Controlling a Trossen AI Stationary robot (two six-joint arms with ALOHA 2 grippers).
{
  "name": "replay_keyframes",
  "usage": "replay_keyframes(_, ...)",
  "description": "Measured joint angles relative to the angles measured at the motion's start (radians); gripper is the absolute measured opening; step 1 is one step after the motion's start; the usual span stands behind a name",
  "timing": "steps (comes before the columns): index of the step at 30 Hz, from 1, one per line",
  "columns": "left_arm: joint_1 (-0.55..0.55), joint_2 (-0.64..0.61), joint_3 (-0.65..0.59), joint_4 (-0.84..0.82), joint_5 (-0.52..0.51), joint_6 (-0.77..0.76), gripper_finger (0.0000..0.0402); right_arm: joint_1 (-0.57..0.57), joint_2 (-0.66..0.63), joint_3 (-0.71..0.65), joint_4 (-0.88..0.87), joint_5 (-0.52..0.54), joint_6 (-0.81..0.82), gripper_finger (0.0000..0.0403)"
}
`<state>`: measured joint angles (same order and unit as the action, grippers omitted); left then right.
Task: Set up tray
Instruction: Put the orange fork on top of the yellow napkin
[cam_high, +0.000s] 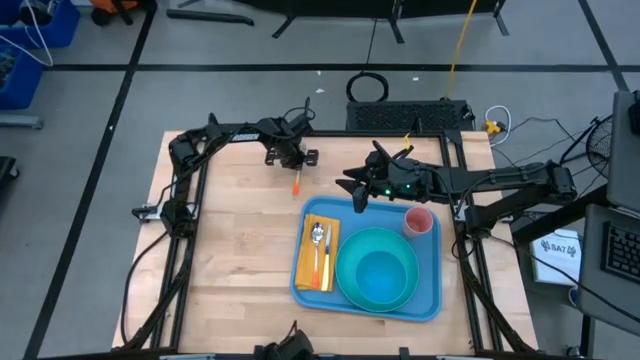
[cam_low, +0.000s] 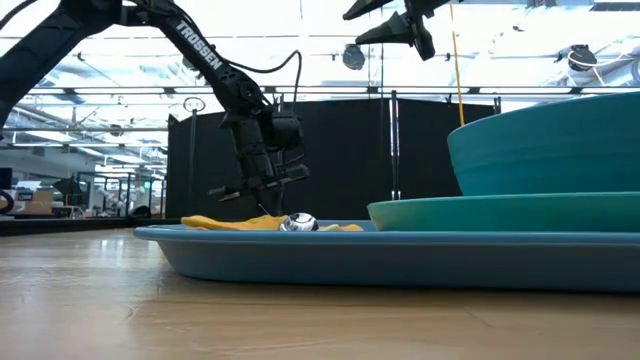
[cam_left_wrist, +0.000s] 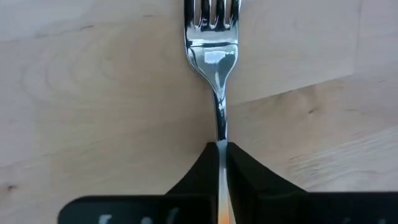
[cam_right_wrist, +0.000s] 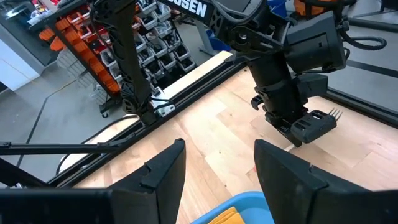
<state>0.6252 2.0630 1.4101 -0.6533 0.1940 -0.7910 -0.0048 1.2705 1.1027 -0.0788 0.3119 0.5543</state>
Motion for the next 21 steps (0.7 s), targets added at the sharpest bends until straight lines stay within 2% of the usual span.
replay_keyframes(9, 0.008, -0.014, 0.004, 0.000, 0.041, 0.036, 0.0004, 0.000, 0.000, 0.000, 0.000, 0.001, -0.018, 0.0180)
replay_keyframes(21, -0.012, -0.121, 0.003, -0.050, 0.048, 0.065, 0.0001, -0.002, 0.000, 0.000, -0.001, 0.001, -0.025, 0.0180)
